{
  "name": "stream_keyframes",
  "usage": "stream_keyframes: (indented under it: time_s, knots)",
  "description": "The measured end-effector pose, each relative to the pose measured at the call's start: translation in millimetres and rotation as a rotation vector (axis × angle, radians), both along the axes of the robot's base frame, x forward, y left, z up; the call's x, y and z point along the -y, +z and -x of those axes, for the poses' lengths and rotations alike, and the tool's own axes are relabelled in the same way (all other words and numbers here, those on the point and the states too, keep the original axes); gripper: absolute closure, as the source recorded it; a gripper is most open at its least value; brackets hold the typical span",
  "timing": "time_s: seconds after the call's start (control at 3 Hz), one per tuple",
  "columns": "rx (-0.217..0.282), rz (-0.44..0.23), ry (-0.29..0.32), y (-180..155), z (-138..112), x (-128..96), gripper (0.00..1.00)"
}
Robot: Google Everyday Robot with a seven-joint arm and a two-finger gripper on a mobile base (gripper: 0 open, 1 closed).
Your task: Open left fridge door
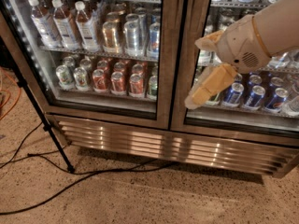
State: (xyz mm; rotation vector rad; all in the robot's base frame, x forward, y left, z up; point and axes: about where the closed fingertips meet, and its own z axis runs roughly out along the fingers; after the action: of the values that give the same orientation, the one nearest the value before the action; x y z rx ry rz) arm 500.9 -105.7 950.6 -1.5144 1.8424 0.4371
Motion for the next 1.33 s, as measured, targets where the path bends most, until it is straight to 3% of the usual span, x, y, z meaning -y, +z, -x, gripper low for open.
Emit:
stream_keyframes:
  time_s: [0.33, 0.67, 1.0, 1.33]
  knots:
    - [0.052, -0.109, -0.005, 9.3, -18.7, -21.5, 0.00]
    - [0.074, -0.164, -0.043, 17.4, -32.5, -29.9, 0.00]
    - [0.075, -0.164, -0.043, 17.4, -32.6, -30.0, 0.00]
    - [0.136, -0.188, -0.035, 20.3, -40.1, -35.4, 0.00]
